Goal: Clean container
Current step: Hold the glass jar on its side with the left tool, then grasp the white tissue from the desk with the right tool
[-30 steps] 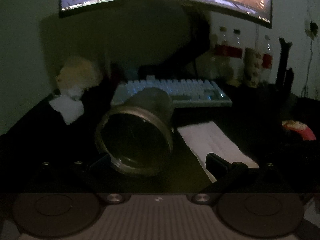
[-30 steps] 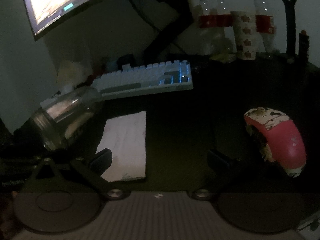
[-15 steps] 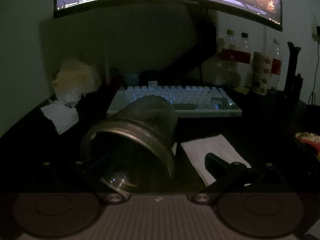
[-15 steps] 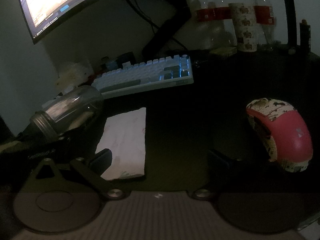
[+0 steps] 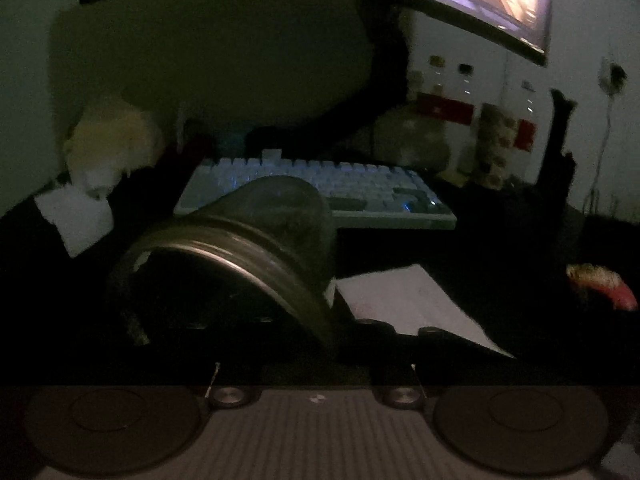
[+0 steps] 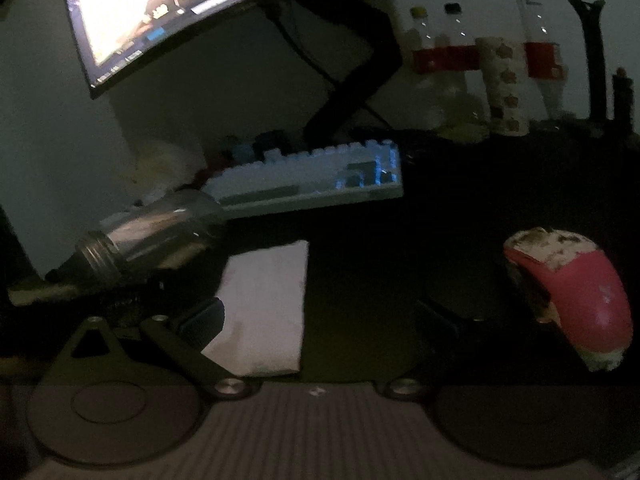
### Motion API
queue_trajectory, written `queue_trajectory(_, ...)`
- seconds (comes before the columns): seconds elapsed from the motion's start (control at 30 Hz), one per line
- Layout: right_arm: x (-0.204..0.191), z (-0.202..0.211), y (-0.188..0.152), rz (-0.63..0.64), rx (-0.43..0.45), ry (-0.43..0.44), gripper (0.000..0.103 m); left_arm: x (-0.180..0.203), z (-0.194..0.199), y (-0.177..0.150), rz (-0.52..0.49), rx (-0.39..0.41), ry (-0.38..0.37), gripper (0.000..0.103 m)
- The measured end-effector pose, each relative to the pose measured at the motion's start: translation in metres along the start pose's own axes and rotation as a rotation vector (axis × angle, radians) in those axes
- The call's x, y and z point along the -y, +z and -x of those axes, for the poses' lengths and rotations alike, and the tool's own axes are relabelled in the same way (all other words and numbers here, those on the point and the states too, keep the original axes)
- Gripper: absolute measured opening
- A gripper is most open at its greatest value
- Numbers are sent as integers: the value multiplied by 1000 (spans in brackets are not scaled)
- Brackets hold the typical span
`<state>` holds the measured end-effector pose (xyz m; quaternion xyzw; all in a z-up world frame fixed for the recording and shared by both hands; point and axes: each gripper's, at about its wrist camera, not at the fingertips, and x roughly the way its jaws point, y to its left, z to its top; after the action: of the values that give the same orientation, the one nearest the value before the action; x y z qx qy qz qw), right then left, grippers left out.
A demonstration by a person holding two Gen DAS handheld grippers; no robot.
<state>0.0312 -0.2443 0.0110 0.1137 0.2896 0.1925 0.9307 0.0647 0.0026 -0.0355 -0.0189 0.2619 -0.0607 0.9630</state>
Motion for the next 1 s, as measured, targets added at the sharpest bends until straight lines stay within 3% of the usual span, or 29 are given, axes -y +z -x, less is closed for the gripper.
queue_trajectory(0.13,-2,4,3,62,55,75,103,-3,25,-12,-6,4,-55,11)
queue_trajectory(0.23,-4,1,7,173,29,176,103,-3,41,-19,-16,5,-77,11)
queue_trajectory(0.43,-15,-32,36,296,-173,72,103,-11,51,-26,-10,20,-110,11)
queue_trajectory(0.57,-18,-51,40,321,-208,77,102,-9,51,-33,-24,49,-108,12)
queue_trajectory(0.67,-18,-62,36,312,-232,75,90,-9,49,-37,-18,54,-117,16)
queue_trajectory(0.73,-19,-69,34,318,-253,81,66,-12,47,-39,-5,58,-124,21)
queue_trajectory(0.83,-20,-74,33,323,-266,101,53,-16,45,-42,21,73,-132,21)
queue_trajectory(0.97,-32,-74,33,353,-241,120,53,-21,43,-45,44,91,-141,26)
queue_trajectory(1.0,-35,-75,32,355,-238,126,58,-22,43,-47,48,96,-145,27)
